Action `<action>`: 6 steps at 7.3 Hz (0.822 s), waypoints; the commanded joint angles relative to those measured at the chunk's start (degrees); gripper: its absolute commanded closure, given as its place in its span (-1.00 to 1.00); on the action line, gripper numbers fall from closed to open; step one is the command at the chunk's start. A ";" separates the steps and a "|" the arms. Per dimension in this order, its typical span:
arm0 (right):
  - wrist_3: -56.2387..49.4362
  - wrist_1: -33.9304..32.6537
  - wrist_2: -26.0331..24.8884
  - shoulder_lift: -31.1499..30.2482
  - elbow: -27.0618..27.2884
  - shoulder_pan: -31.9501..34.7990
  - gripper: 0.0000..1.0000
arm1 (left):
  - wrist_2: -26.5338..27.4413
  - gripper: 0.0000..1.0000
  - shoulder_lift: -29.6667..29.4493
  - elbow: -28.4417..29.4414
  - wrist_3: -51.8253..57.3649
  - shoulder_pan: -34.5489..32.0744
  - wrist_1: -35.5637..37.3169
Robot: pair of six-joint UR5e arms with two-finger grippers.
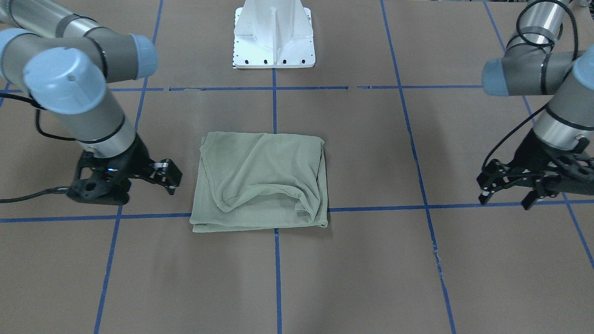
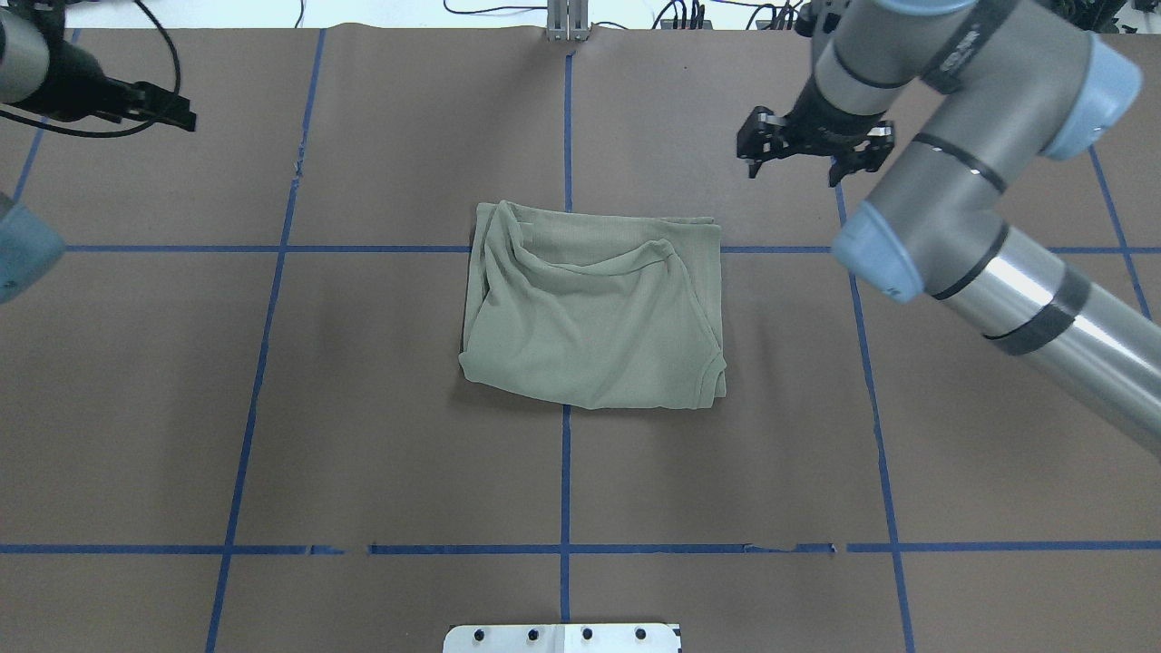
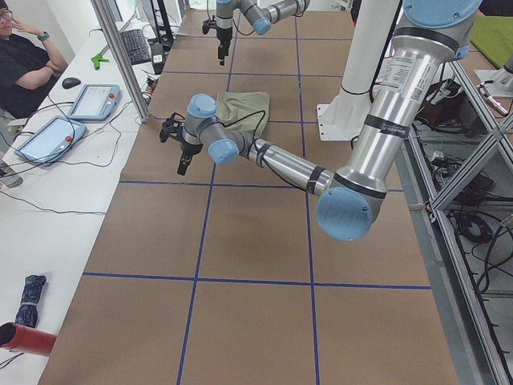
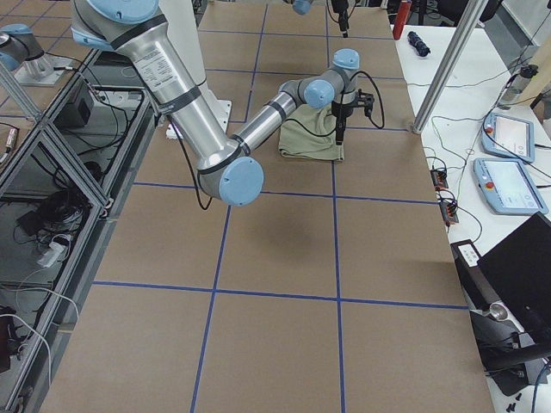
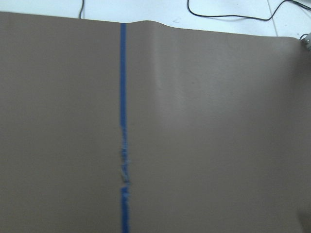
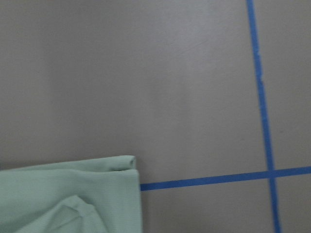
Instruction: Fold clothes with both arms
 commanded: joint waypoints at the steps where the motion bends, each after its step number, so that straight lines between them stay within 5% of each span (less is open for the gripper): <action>1: -25.66 -1.78 6.73 -13.14 3.70 13.54 -1.00 | -2.44 -1.00 5.35 1.44 22.85 -9.22 2.06; 3: -43.97 -2.05 9.28 -21.16 3.36 22.79 -1.00 | -4.74 -1.00 8.77 3.37 35.61 -15.46 5.49; 6: -48.46 -1.26 12.54 -27.44 3.01 26.79 -1.00 | -10.28 -1.00 13.79 4.17 42.64 -18.49 6.14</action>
